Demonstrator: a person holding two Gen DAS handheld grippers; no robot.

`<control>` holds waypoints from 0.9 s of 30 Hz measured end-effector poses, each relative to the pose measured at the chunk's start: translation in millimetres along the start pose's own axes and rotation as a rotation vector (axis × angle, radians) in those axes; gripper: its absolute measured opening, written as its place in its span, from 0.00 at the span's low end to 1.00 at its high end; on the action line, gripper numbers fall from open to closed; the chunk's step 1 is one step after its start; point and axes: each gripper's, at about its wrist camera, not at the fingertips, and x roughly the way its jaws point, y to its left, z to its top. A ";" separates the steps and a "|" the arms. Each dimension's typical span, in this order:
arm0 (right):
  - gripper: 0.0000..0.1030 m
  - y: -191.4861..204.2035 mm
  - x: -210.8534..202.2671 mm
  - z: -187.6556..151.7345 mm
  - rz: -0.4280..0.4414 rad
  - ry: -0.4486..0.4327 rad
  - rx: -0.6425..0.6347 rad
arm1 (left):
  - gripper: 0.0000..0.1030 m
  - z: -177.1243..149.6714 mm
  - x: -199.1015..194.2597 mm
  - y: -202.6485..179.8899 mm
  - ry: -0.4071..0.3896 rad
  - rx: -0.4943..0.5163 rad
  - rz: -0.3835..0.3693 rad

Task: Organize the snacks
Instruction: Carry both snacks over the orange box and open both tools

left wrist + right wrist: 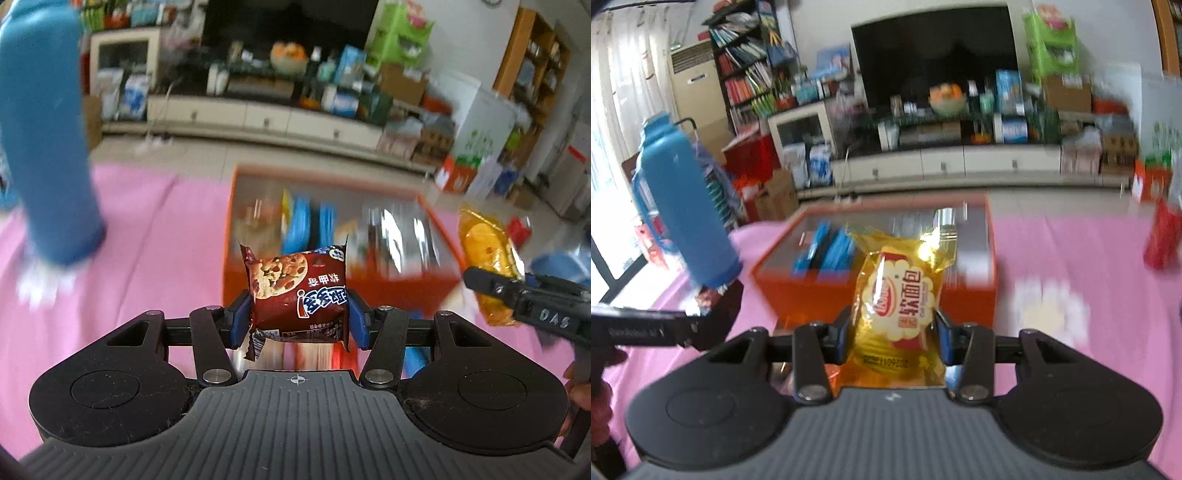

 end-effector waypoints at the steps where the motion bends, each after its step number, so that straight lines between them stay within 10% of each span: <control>1: 0.45 -1.6 12.5 15.7 -0.005 -0.024 -0.018 | 0.24 15.0 10.0 -2.4 -0.017 0.006 -0.007; 15: 0.46 -27.1 169.0 60.2 -0.014 0.081 -0.092 | 0.30 72.2 185.1 -34.3 0.086 0.032 -0.045; 27: 0.89 -32.6 108.4 61.6 -0.020 -0.072 -0.056 | 0.60 61.8 93.3 -11.6 -0.084 0.044 -0.043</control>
